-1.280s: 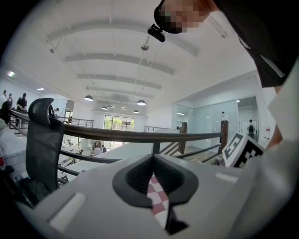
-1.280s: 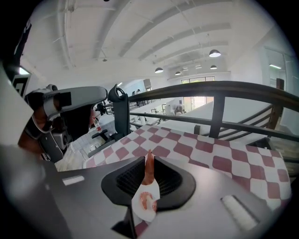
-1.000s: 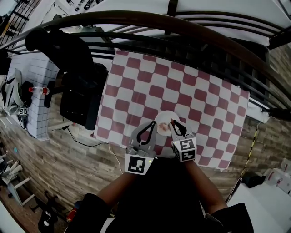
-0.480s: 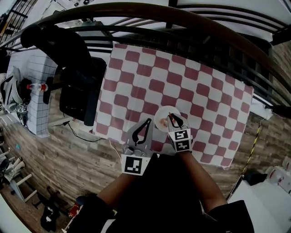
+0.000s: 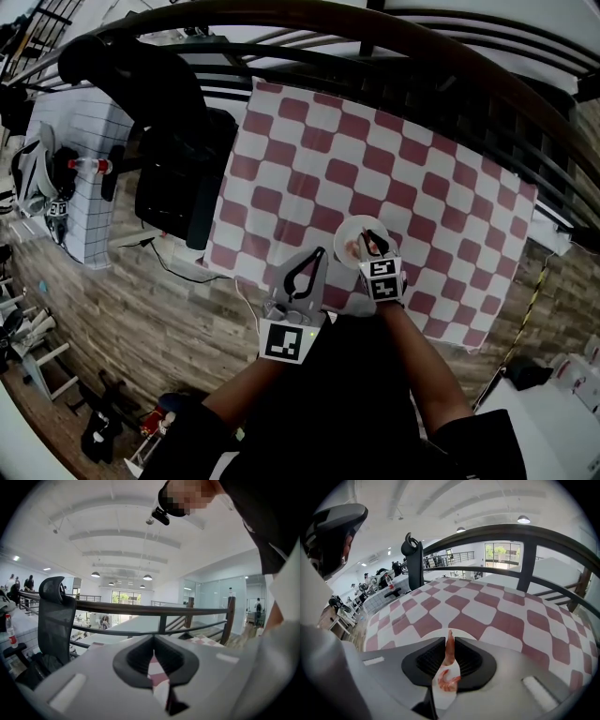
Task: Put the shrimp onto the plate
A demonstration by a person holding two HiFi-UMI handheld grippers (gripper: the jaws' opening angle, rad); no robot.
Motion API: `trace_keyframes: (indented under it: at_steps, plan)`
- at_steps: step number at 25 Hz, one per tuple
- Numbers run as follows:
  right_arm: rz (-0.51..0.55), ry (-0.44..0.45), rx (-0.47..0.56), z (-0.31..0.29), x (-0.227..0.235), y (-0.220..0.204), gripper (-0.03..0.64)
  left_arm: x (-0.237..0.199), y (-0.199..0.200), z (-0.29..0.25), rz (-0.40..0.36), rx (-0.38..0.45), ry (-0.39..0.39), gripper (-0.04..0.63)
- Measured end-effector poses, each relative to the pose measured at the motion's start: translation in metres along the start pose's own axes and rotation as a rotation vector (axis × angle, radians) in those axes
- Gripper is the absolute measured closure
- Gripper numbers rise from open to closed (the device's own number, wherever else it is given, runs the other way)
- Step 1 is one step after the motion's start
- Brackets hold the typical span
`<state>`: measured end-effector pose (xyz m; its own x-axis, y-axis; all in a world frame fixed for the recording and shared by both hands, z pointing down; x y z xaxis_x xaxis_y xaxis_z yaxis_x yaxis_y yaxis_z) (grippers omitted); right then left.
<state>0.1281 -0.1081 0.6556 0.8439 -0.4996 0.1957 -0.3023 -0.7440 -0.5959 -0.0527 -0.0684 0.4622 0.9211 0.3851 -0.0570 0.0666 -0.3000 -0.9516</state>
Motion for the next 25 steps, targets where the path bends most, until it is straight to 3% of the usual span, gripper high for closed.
trace_keyframes:
  at_steps: [25]
  plan:
    - [0.045,0.04,-0.05,-0.028,0.012,-0.017,0.555,0.001,0.004,-0.017,-0.034,-0.03,0.015,0.588]
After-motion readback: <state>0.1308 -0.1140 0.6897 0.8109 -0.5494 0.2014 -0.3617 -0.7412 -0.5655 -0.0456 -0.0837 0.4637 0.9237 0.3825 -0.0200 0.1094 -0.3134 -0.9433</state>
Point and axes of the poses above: the fingertips, and each gripper's own axes: z backward along the fingers, x to its right, y out of its top, the point moved 10 cm from there along z, backward along the fingers, and after that the axes turned 4 degrees about y, right-handed, at the moved point
